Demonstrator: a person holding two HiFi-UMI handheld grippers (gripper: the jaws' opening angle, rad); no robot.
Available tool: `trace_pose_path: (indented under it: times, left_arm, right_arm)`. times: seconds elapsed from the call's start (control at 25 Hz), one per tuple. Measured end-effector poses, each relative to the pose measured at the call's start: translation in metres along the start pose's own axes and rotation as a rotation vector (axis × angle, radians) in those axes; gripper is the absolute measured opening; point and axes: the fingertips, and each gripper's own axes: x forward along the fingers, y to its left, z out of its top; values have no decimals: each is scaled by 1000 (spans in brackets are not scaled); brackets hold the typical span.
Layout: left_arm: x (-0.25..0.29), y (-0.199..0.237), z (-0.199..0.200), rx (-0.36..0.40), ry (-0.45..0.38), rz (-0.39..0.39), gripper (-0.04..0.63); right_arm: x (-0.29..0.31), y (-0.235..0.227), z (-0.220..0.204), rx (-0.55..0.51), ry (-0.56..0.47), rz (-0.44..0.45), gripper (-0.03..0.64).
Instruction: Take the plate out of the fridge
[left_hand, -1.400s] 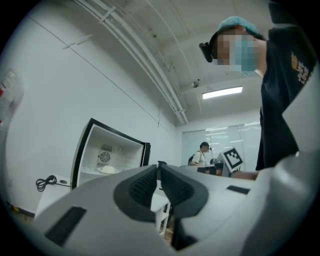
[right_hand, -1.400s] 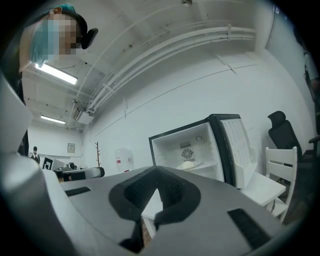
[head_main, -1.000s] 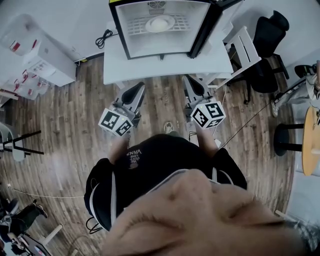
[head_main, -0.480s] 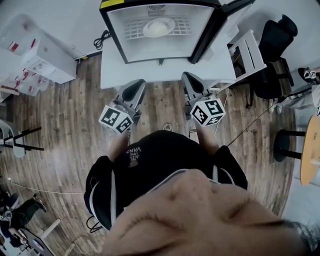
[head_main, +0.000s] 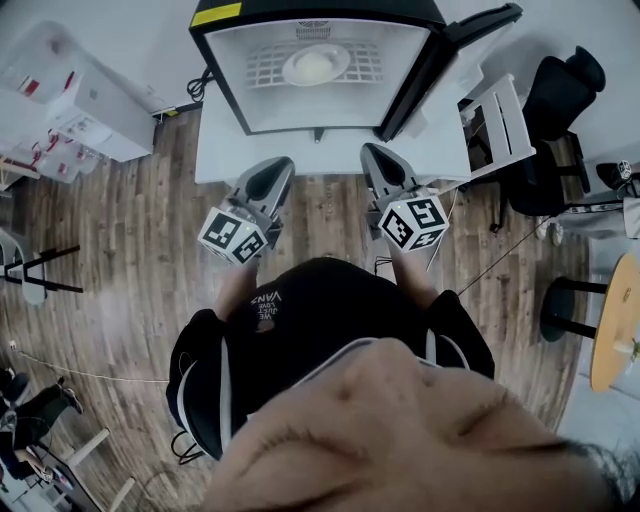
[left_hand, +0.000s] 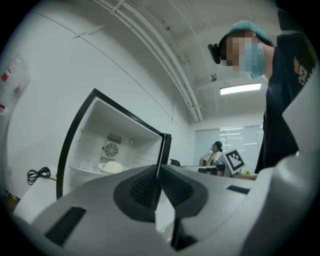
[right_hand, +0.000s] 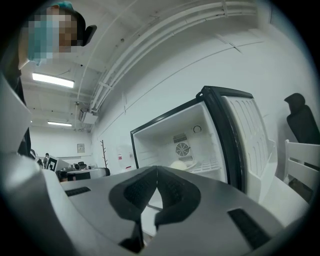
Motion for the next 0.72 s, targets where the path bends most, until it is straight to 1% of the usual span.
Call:
trace_pose_path:
  times: [0.36,0.6,0.72]
  left_arm:
    - [23,6,-6,-11,-15,68,31]
    - [25,10,-9,-24,-17,118,31]
    - [28,14,-13,-19,-13,111,31]
  right_arm:
    - [9,-27,-2,-6,22,48,11]
    - [13,-31,-5,3,28,83,12]
    - [16,-34,-6,9,30,87,11]
